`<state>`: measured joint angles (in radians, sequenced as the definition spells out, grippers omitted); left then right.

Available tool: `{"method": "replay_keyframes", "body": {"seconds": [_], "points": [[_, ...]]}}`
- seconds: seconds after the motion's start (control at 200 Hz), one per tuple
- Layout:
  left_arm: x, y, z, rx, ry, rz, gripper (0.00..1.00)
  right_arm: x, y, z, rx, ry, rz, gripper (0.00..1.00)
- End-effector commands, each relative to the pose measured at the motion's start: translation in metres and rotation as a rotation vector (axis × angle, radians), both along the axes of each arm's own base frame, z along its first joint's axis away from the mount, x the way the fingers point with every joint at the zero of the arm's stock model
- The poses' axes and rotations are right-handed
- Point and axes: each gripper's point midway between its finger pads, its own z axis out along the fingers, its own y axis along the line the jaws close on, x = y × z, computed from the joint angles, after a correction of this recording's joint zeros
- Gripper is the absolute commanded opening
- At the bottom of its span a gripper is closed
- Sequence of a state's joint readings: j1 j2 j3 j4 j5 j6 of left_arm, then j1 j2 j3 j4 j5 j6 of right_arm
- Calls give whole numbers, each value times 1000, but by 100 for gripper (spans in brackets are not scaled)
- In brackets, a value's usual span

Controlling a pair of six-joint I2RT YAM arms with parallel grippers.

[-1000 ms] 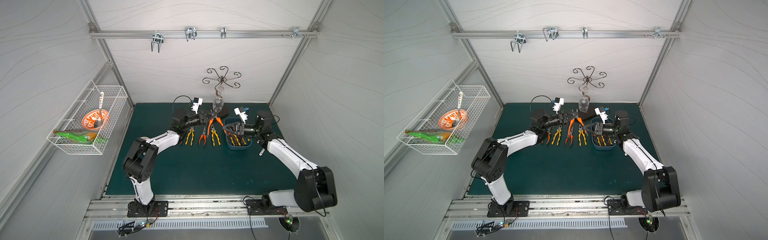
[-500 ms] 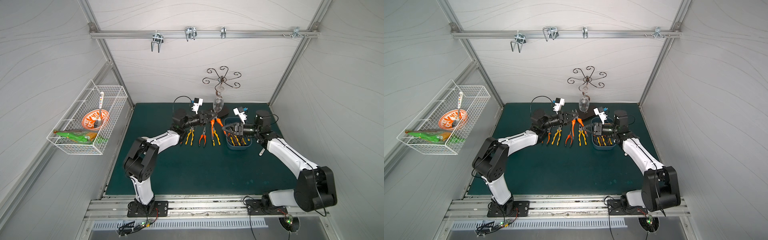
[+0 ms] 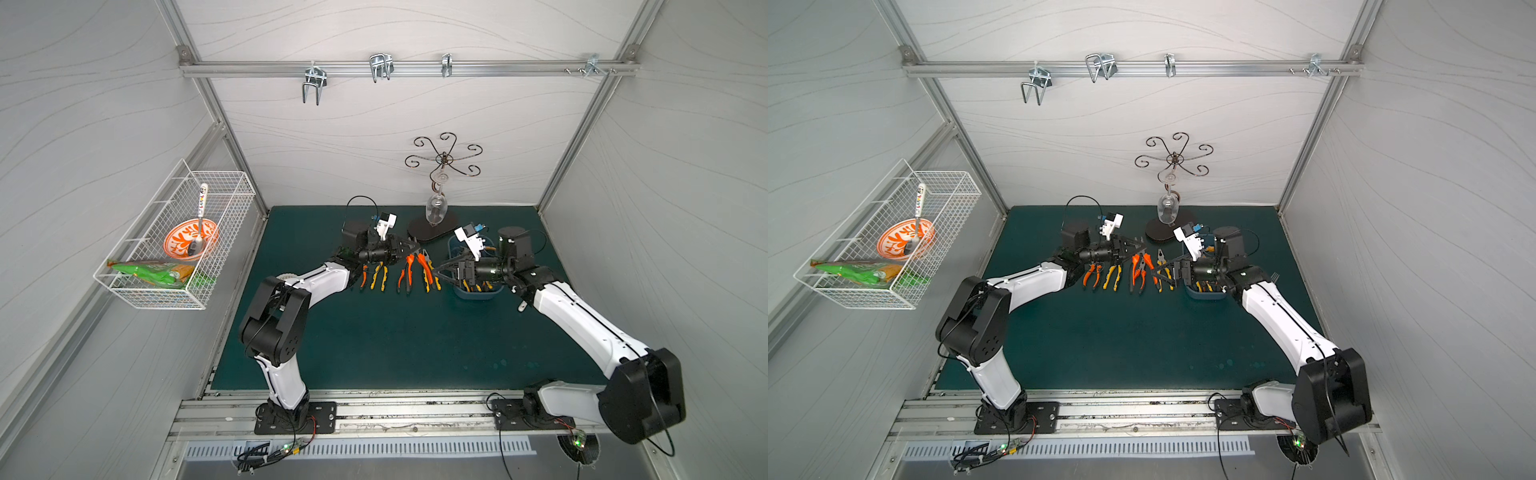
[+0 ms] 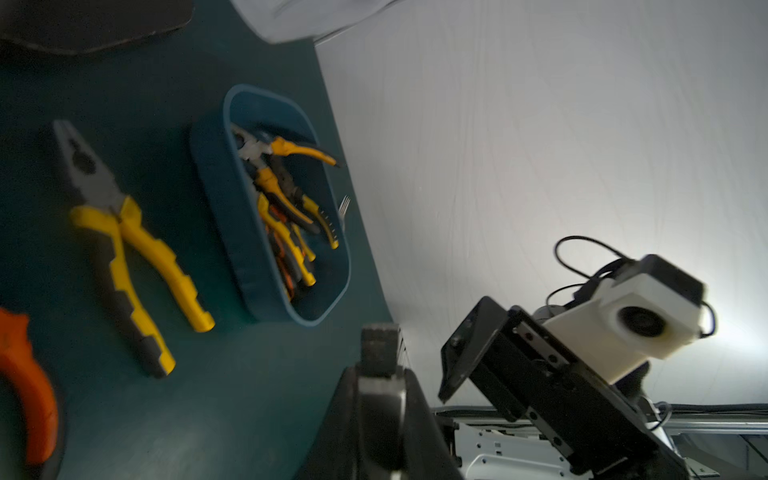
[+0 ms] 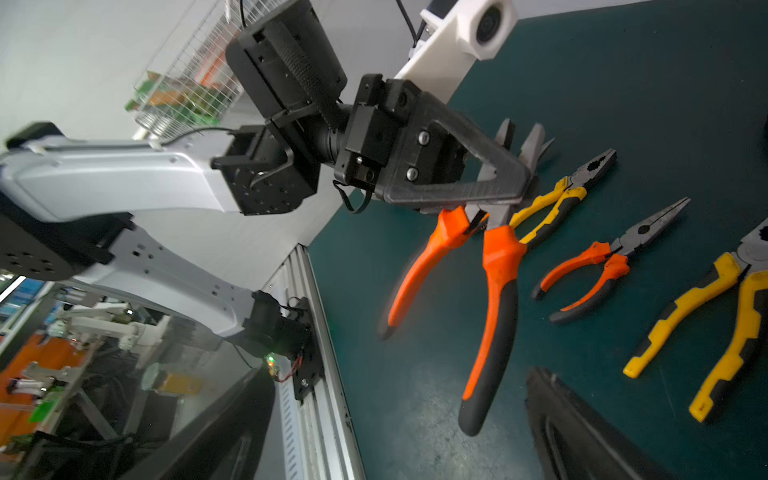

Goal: Take the pliers out of the storage box
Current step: Pick up the pliers from the storage box, then place the pliers at the center of the board.

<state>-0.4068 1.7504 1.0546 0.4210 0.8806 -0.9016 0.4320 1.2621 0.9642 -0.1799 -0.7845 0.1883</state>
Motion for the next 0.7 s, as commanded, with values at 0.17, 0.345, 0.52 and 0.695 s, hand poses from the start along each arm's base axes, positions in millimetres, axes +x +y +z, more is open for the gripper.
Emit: {"method": "replay_keyframes", "body": {"seconds": [0.17,0.345,0.52,0.695], "points": [[-43,2,-33,123,11,-50,0,-27,7,-30,-218,-126,-3,99],[-60,-24,-61,124,56,-58,0,-46,-14,-55,-339,-89,-64,99],[-59,-47,-70,87,26,-18,0,-71,-38,-66,-384,-14,-125,99],[-55,-70,-89,89,31,-8,0,-87,-51,-65,-420,36,-146,99]]}}
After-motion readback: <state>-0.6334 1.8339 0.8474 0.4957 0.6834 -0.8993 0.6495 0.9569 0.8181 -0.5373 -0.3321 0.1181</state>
